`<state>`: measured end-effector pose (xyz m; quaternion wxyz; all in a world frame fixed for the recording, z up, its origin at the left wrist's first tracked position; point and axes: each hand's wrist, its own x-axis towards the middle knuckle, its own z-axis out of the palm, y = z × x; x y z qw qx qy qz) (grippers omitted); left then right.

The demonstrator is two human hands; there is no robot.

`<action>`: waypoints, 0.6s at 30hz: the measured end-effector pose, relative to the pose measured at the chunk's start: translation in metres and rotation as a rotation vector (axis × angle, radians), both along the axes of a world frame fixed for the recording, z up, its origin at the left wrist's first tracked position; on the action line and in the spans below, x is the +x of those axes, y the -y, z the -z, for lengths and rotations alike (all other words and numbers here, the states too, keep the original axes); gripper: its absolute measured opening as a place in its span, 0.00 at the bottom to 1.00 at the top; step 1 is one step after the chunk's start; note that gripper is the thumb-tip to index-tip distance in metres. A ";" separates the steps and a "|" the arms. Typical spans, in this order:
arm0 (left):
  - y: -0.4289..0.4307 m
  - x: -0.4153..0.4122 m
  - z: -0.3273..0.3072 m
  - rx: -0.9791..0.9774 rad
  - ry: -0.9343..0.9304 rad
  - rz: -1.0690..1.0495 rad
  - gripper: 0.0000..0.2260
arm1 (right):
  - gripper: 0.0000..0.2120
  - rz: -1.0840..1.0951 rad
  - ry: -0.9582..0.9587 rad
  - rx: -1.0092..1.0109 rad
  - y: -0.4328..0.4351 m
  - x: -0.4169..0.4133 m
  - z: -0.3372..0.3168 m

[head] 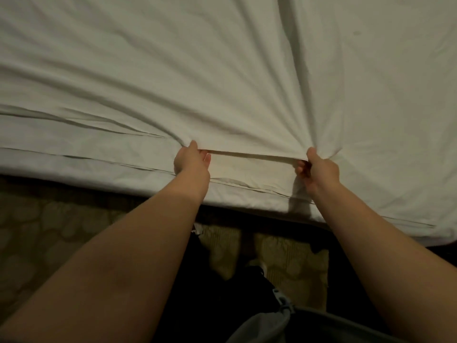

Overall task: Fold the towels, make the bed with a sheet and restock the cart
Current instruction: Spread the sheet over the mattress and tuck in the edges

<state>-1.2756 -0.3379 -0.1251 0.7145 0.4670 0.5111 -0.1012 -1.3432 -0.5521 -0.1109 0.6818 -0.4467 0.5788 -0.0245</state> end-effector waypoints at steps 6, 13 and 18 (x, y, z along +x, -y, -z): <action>-0.020 -0.042 -0.001 0.088 -0.045 0.017 0.07 | 0.12 -0.159 -0.098 -0.164 -0.013 -0.024 0.008; -0.031 -0.050 -0.001 0.069 -0.079 0.057 0.02 | 0.12 -0.160 -0.142 -0.268 -0.026 -0.037 0.017; -0.018 -0.052 -0.004 -0.021 -0.049 0.067 0.08 | 0.02 0.008 -0.050 -0.027 -0.022 -0.032 0.011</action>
